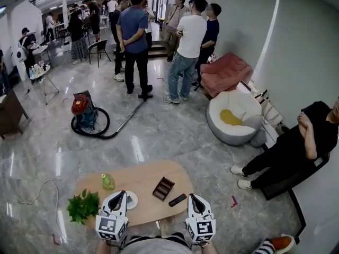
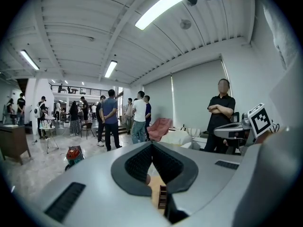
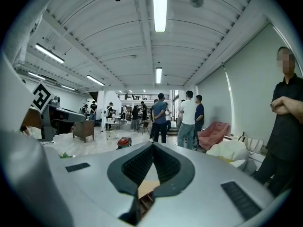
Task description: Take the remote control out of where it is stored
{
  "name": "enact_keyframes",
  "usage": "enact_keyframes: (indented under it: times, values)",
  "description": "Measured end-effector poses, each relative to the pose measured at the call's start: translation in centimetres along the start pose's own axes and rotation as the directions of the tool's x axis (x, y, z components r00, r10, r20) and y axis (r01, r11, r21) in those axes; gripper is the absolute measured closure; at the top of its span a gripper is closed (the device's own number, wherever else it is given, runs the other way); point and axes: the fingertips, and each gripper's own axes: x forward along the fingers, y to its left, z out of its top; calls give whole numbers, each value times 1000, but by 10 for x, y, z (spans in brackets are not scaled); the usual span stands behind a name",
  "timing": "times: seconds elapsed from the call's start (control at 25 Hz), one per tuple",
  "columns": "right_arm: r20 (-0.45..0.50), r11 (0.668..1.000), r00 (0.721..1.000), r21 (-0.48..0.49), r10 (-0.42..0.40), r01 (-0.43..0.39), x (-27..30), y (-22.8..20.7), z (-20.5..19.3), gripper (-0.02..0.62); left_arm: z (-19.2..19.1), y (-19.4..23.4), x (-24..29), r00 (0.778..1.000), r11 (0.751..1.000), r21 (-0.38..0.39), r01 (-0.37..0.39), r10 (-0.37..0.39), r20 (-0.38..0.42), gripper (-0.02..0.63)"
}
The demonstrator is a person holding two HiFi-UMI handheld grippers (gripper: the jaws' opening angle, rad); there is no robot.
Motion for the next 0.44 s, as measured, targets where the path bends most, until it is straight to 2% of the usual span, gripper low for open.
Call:
enact_keyframes:
  times: [0.44]
  values:
    - [5,1000,1000,-2,2,-2,1,0,2,588,0,-1,3,1000,1000,3,6,-6,-1,600]
